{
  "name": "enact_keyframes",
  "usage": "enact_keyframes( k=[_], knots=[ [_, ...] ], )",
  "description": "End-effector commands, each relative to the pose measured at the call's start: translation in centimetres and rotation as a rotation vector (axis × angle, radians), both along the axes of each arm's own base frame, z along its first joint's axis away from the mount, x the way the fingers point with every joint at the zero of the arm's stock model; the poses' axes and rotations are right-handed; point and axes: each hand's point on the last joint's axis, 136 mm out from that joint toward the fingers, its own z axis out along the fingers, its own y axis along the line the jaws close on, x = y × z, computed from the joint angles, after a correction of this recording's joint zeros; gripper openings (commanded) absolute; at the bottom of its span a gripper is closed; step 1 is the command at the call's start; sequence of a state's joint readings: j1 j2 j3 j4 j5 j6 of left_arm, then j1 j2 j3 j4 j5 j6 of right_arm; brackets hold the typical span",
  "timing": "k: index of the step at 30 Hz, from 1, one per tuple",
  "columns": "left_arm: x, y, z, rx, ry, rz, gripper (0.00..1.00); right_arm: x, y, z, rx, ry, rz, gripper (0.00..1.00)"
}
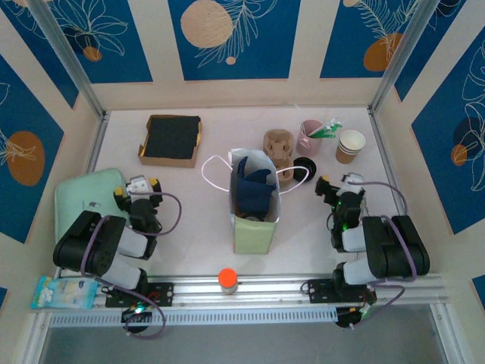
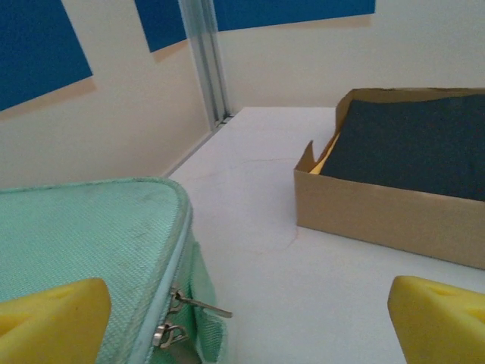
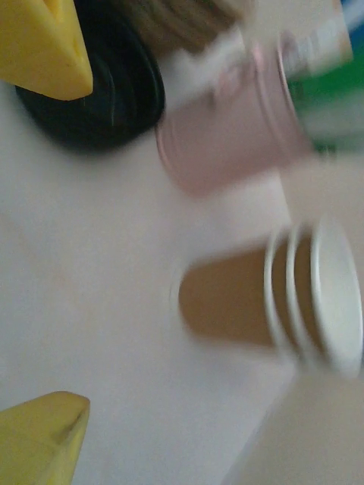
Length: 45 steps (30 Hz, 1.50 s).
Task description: Pack the takeout coffee
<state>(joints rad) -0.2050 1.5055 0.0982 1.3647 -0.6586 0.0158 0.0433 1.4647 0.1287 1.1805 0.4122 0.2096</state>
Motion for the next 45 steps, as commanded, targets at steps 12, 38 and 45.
enact_keyframes(
  k=[12, 38, 45],
  knots=[
    [2.6, -7.4, 0.4, 0.156, 0.028, -0.332, 0.98, 2.2, 6.3, 1.3, -0.184, -0.048, 0.285, 0.99],
    [6.9, -4.9, -2.6, -0.081, 0.215, -0.399, 1.00, 5.2, 2.6, -0.1, -0.032, 0.137, 0.175, 0.99],
    [6.9, -5.0, -2.5, -0.078, 0.209, -0.402, 1.00, 5.1, 2.7, 0.0, -0.034, 0.132, 0.176, 0.99]
  ],
)
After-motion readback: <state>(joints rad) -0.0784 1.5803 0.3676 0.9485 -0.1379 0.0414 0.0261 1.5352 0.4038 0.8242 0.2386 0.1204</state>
